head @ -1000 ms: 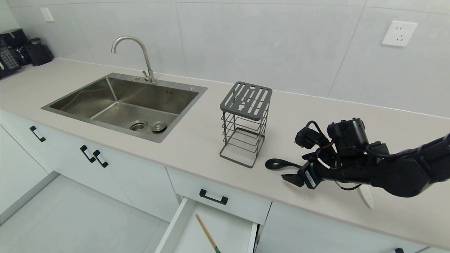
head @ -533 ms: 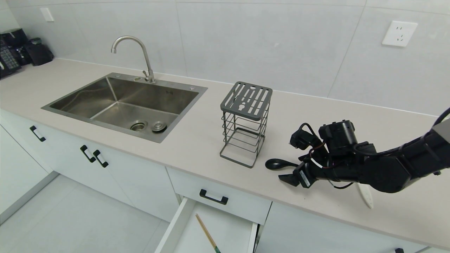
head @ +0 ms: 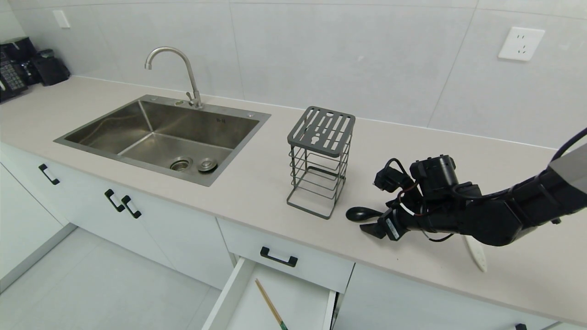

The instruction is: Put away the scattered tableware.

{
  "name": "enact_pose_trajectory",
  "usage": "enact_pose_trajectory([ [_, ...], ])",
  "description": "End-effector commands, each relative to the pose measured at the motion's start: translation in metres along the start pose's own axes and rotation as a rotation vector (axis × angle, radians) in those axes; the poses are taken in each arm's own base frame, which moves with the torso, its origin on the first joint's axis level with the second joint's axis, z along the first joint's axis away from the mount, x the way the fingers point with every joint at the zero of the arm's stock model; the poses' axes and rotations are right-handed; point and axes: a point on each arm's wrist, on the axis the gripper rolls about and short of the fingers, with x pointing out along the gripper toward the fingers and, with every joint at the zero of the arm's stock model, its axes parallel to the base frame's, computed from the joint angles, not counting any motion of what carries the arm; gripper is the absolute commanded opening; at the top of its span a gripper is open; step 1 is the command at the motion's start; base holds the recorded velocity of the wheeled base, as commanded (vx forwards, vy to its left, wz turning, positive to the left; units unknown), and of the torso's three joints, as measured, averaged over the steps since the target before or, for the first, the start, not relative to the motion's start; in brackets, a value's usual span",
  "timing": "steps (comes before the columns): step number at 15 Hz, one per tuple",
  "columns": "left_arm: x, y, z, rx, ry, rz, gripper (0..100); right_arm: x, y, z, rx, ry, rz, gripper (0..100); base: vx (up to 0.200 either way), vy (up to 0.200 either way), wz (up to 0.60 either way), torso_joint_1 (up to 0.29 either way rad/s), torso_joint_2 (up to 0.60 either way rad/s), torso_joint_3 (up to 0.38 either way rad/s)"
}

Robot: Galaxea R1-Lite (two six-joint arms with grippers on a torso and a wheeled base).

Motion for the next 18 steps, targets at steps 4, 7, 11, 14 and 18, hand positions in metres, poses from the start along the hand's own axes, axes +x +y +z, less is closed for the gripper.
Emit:
enact_pose_trajectory([
  [4,0.000,0.000,0.000,0.000,0.001,0.000,100,0.006,0.000,-0.002,0.000,0.012,0.005,100,0.000,0.000,0.00,0.000,0.00,0.000],
  [7,0.000,0.000,0.000,0.000,0.001,0.000,100,0.008,0.001,-0.005,0.001,0.023,0.008,100,0.000,0.000,0.00,0.000,0.00,0.000],
  [11,0.000,0.000,0.000,0.000,0.001,0.000,100,0.010,0.002,-0.007,0.000,0.034,0.014,0,0.000,0.000,0.00,0.000,0.00,0.000],
  [14,0.000,0.000,0.000,0.000,0.001,0.000,100,0.007,0.004,-0.014,-0.003,0.050,0.027,0,0.000,0.000,0.00,0.000,0.00,0.000],
  [18,0.000,0.000,0.000,0.000,0.001,0.001,100,-0.017,0.009,-0.018,-0.014,0.040,0.028,0,0.000,0.000,0.00,0.000,0.00,0.000],
])
